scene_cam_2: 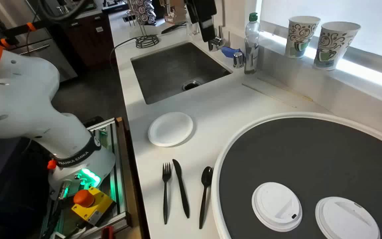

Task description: Remove the two paper cups from the window sill and put them inside the sink

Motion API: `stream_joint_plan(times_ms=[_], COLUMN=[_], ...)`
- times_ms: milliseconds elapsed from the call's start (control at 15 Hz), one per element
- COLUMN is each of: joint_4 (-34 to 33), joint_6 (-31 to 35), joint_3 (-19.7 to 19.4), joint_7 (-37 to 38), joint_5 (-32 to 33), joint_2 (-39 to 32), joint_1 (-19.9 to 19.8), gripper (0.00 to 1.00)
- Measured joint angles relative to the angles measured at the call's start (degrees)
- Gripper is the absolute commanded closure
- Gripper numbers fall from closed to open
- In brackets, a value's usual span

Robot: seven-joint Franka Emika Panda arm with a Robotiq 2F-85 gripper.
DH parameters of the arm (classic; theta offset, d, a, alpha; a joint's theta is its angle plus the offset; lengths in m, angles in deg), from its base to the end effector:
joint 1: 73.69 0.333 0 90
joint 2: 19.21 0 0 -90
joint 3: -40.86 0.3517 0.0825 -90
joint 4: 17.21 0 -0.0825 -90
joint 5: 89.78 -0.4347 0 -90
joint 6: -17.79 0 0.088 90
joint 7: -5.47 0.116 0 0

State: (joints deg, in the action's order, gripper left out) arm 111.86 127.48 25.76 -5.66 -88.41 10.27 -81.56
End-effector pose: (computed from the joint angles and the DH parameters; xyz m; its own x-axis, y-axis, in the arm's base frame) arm 0.4094 -0.1943 0.5809 0.9674 -0.1806 0.1775 -0.1702 -0.9828 -0.0719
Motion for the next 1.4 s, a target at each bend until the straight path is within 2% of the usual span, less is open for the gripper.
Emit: stream_joint_plan(times_ms=[533, 733, 1067, 1400], joint_4=[-0.03, -1.03, -7.13, -18.17], joint_6=[0.24, 3.89, 12.86, 14.94], joint_3=[0.13, 1.06, 3.37, 4.32], joint_7=[-0.07, -1.9, -6.14, -11.43], joint_5=[-0.23, -1.83, -5.92, -7.9], joint_2=[-0.07, -2.11, -12.74, -25.69], joint_1=[0.02, 1.89, 6.85, 7.34], gripper=[0.0, 0.0, 0.0, 0.0])
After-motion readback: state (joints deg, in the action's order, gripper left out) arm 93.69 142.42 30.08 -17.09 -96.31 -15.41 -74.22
